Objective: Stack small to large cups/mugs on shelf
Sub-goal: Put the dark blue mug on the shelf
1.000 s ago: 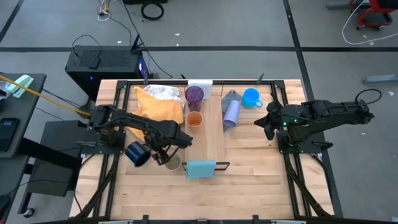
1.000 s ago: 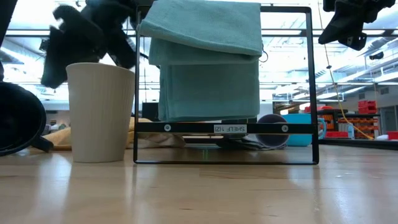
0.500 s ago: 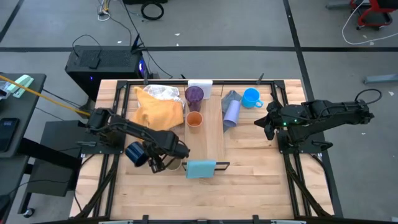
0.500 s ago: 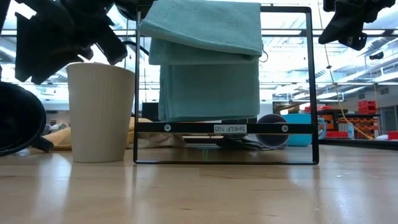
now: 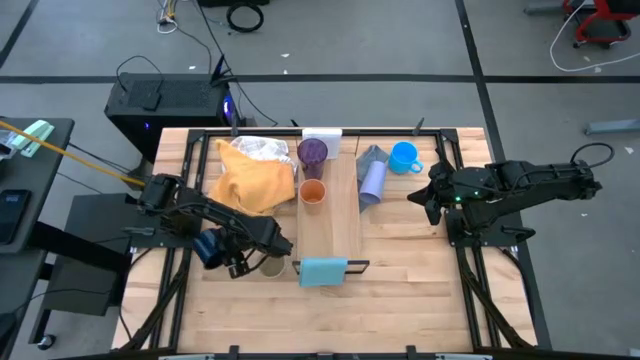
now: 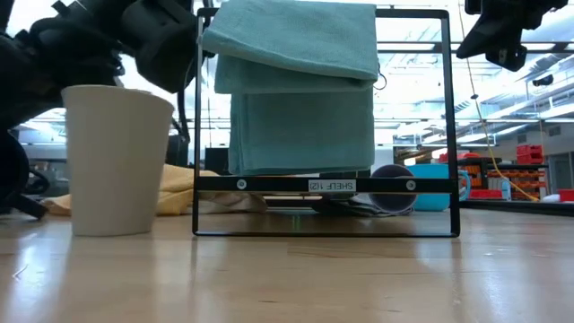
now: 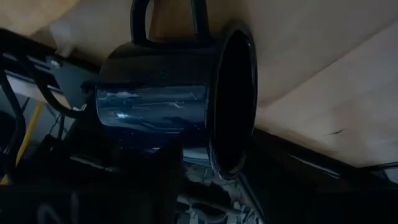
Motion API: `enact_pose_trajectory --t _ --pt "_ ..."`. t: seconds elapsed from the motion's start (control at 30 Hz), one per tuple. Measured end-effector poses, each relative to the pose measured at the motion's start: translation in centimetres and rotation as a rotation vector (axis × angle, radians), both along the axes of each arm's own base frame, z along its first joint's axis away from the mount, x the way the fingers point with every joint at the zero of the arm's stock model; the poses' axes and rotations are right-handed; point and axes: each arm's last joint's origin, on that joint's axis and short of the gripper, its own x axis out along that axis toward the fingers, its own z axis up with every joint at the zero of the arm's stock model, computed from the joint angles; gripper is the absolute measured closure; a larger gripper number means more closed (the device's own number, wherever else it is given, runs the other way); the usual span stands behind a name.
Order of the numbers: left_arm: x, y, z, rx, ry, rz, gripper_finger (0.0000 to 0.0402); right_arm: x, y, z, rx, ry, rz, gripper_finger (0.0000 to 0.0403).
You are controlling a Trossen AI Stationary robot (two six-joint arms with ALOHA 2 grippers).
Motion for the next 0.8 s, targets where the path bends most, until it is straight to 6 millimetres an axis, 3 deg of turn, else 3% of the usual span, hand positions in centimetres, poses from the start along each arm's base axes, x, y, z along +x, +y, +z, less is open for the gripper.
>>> enact_pose_trajectory --t 0.27,0.57,0.8 --pt "0.22 0.07 -0.26 0.020 -0.038 -0.029 0.0239 0.04 0.01 0.06 0.001 -0.007 0.000 0.0380" --pt "0.30 0.11 -0.31 0.011 -0.049 -0.057 0.0384 0.04 0.01 0.05 0.000 -0.007 0.001 0.0381" --pt "0.42 0.13 -0.36 -0.002 -0.062 -0.062 0.0387 0.05 0.01 0.05 -0.005 -0.006 0.004 0.0386"
